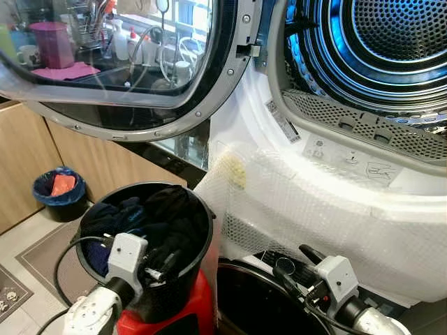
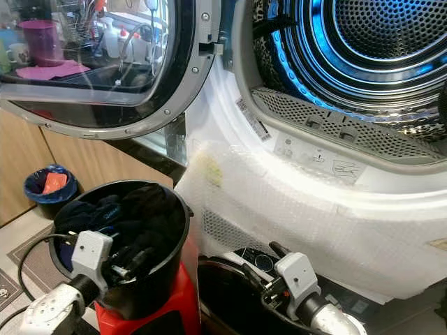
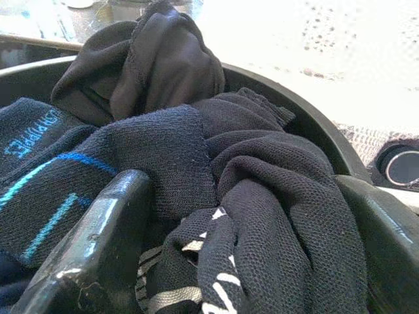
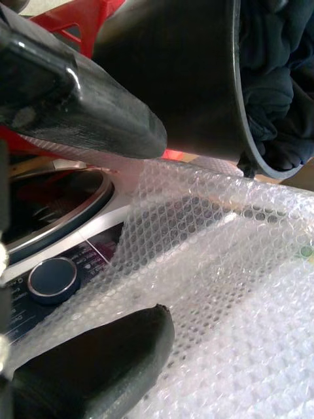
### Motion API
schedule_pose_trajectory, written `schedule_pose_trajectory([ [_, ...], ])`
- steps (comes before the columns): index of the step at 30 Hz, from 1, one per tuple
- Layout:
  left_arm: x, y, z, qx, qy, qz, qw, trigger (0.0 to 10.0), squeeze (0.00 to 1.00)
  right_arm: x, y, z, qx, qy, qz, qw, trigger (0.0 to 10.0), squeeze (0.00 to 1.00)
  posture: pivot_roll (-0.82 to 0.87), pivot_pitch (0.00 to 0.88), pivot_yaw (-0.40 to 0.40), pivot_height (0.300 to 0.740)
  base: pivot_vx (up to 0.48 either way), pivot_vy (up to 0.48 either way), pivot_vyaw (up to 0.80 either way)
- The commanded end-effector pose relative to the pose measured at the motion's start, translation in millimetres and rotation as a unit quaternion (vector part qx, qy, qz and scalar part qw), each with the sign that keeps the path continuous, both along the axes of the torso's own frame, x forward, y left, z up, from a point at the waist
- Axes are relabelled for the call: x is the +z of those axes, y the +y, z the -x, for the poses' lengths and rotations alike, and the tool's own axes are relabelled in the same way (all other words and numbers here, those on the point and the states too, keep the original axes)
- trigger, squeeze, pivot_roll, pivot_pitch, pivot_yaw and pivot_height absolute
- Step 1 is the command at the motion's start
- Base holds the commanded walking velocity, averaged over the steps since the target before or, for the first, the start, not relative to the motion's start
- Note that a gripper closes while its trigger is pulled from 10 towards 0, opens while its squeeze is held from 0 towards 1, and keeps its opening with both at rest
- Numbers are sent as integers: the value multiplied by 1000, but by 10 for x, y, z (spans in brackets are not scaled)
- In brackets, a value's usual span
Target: Clothes washing
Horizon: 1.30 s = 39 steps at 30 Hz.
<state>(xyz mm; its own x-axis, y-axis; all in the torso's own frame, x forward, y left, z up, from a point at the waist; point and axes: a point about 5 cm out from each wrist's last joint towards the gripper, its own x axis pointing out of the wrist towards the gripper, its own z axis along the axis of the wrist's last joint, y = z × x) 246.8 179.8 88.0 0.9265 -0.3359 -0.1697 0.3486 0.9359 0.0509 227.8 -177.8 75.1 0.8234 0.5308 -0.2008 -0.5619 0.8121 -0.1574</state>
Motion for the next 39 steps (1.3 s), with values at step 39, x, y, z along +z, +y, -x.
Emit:
schedule_pose_trajectory([
  [39, 113, -228, 69, -67, 35, 29, 997, 0, 0, 9, 59, 24, -9, -2, 1, 1000, 10000, 0, 64, 41, -77, 740, 0, 0, 0],
])
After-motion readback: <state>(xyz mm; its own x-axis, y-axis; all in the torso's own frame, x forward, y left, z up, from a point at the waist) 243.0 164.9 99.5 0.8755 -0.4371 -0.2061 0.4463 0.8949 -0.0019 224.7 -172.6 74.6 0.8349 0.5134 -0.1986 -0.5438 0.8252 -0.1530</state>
